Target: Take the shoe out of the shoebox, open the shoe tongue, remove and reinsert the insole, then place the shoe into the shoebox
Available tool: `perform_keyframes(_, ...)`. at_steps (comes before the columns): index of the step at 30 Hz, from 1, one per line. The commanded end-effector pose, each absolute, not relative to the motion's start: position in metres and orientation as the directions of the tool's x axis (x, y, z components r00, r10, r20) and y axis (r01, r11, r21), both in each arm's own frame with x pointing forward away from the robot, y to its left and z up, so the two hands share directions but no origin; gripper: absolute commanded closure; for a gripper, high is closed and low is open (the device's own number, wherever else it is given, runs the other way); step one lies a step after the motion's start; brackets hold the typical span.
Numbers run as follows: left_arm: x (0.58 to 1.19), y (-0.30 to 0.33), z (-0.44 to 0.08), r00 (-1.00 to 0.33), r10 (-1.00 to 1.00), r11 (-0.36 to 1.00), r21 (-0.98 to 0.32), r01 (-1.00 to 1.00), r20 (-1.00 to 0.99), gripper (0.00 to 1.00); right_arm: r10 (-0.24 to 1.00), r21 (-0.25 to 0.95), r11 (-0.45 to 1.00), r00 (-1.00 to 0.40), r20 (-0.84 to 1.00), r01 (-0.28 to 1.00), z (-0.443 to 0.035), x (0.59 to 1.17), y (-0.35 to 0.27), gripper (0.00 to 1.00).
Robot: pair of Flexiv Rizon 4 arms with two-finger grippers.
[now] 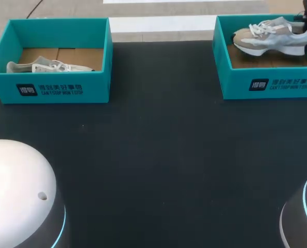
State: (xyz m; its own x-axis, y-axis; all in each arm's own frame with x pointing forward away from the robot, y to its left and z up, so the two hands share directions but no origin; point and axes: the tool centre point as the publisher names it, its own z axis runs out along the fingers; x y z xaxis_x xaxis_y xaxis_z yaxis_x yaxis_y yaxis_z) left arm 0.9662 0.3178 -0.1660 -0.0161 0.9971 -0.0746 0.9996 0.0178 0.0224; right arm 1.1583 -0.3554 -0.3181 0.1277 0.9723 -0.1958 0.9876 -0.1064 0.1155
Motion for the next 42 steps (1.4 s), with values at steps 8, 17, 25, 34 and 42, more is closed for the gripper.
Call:
perform_keyframes(8, 0.964, 0.318, -0.166, -0.016, 0.997, 0.018, 0.026, 1.0, -0.072, 0.0, 0.971, 0.224, -0.096, 0.141, -0.193, 0.97, -0.218, 1.143, -0.334, 1.0)
perform_keyframes(17, 0.964, 0.318, -0.166, -0.016, 0.997, 0.018, 0.026, 1.0, -0.072, 0.0, 0.961, 0.284, -0.109, 0.174, -0.214, 0.953, -0.163, 1.131, -0.316, 1.0)
perform_keyframes(25, 0.964, 0.318, -0.166, -0.016, 0.997, 0.018, 0.026, 1.0, -0.072, 0.0, 0.96, 0.291, -0.096, 0.165, -0.227, 0.952, -0.136, 1.111, -0.301, 1.0)
perform_keyframes(34, 0.964, 0.318, -0.166, -0.016, 0.997, 0.018, 0.026, 1.0, -0.072, 0.0, 0.957, 0.293, -0.105, 0.177, -0.229, 0.95, -0.126, 1.067, -0.254, 1.0)
perform_keyframes(42, 0.964, 0.318, -0.166, -0.016, 0.997, 0.018, 0.026, 1.0, -0.072, 0.0, 0.95, 0.298, -0.135, 0.209, -0.231, 0.945, -0.125, 1.026, -0.208, 1.0)
